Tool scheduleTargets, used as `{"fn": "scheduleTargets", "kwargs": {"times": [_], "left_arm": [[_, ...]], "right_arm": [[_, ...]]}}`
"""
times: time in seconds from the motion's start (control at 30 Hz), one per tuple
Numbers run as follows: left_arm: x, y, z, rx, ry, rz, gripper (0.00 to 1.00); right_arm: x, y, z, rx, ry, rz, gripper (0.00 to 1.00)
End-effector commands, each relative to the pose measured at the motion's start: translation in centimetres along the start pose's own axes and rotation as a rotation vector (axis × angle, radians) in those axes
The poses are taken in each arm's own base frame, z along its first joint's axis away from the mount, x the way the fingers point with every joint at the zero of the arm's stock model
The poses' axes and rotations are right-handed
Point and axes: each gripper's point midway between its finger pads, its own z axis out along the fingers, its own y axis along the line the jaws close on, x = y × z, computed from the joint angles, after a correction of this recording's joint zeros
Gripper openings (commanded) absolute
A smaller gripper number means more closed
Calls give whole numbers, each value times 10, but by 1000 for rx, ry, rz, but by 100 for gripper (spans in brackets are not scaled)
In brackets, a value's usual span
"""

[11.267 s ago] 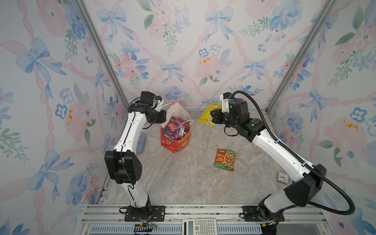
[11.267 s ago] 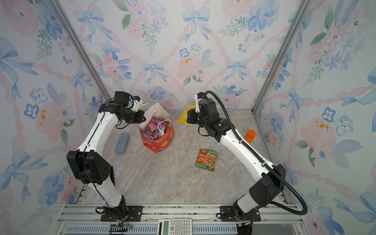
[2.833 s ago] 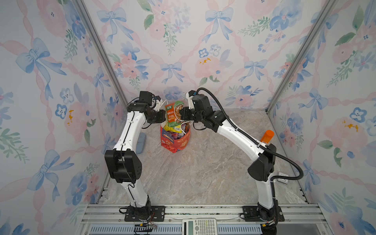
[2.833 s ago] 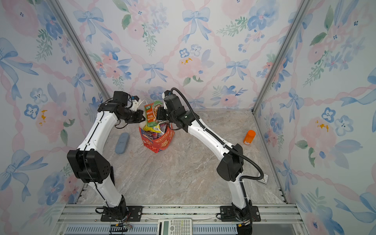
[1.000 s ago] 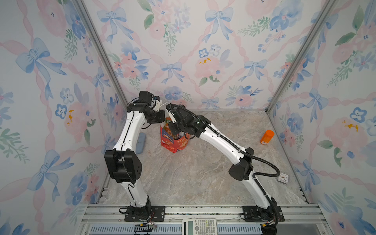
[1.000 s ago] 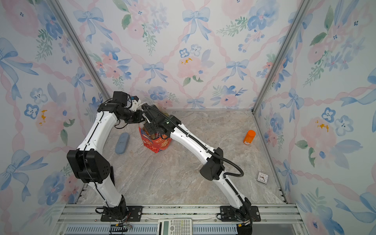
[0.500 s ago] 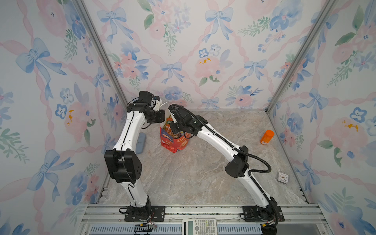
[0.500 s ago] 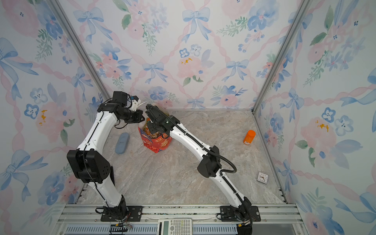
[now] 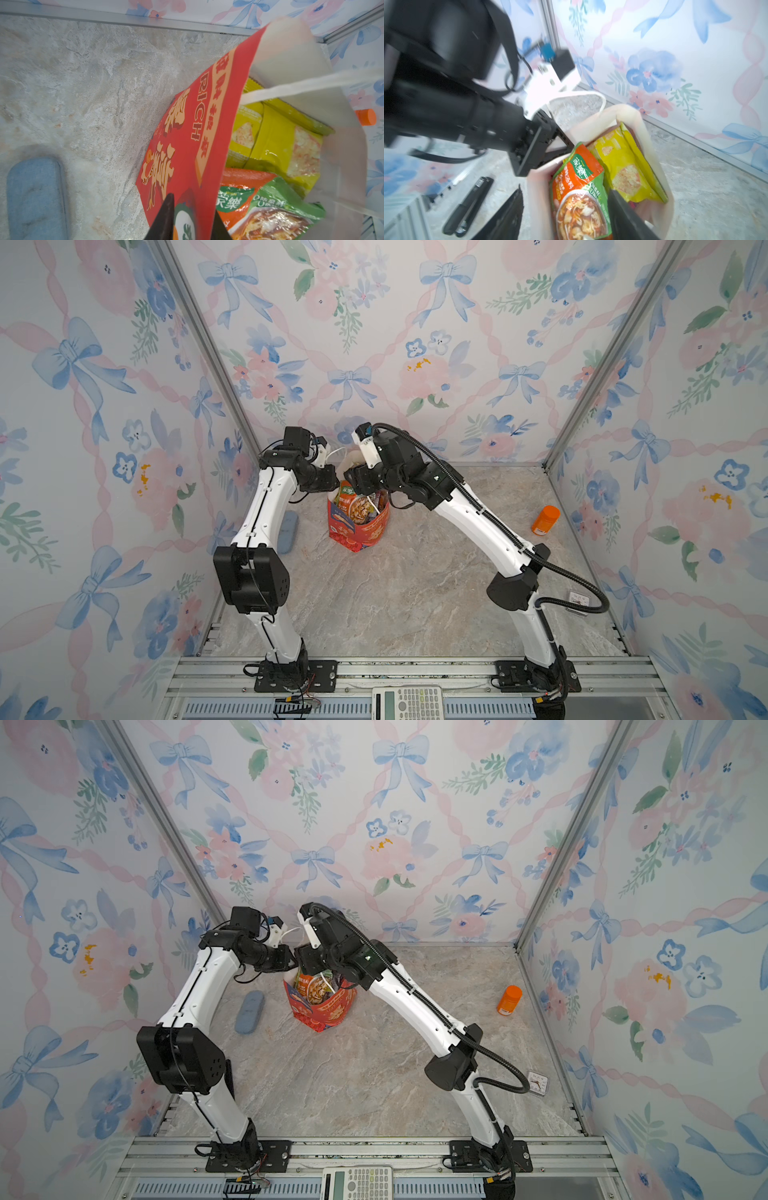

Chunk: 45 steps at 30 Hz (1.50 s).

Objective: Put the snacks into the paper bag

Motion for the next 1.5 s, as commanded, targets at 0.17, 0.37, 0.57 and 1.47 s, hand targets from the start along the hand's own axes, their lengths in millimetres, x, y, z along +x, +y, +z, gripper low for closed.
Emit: {"fn": "scheduleTargets", "kwargs": {"times": [0.17, 0.37, 0.57, 1.47], "left_arm": [[5, -2, -10, -3, 4, 14, 55], [7, -7, -12, 2, 4, 31, 87], [6, -16, -23, 22, -28, 51, 98], [53, -1, -190, -183, -1059, 37, 98]], "right_arm": [[-23, -5, -44, -11, -93, 7, 92], [-20, -22, -57, 26, -102, 21, 98], [-19, -41, -68, 55, -122, 50, 97], [182, -271, -192, 692, -85, 222, 97]]}}
